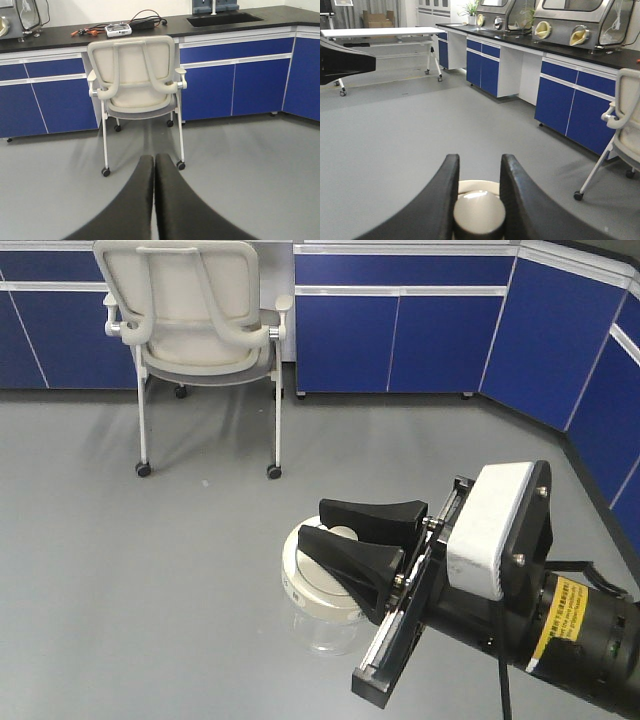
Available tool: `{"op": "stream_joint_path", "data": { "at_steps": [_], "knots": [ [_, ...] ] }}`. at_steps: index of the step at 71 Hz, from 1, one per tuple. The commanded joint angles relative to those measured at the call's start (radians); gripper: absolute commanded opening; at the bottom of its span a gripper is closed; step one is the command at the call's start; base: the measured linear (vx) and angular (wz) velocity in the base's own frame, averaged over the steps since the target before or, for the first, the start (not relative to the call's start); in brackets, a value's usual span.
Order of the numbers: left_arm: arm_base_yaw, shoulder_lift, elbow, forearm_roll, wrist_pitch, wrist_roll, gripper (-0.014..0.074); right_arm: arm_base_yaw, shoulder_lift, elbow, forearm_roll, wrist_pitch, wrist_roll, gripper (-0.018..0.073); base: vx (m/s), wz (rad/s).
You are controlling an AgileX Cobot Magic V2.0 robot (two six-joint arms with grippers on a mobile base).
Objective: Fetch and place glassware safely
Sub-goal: 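Drive the base away from the bench carrying the jar in the right gripper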
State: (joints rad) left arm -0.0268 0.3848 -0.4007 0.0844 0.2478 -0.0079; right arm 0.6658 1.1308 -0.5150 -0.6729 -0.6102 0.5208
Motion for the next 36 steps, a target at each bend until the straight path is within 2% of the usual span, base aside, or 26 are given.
{"op": "stream_joint_path", "data": {
  "at_steps": [1,36],
  "knots": [
    [0.000,0.008,-0.024,-0.008,-0.070,-0.003,-0.0007,0.001,-0.025,-0.033,0.024,-0.087,-0.004,-0.0003,0.50,0.03],
    [0.000,0.008,-0.024,-0.008,-0.070,-0.003,-0.0007,0.001,-0.025,-0.033,0.024,-0.086,-0.004,-0.0003,0.46,0.04]
  ]
}}
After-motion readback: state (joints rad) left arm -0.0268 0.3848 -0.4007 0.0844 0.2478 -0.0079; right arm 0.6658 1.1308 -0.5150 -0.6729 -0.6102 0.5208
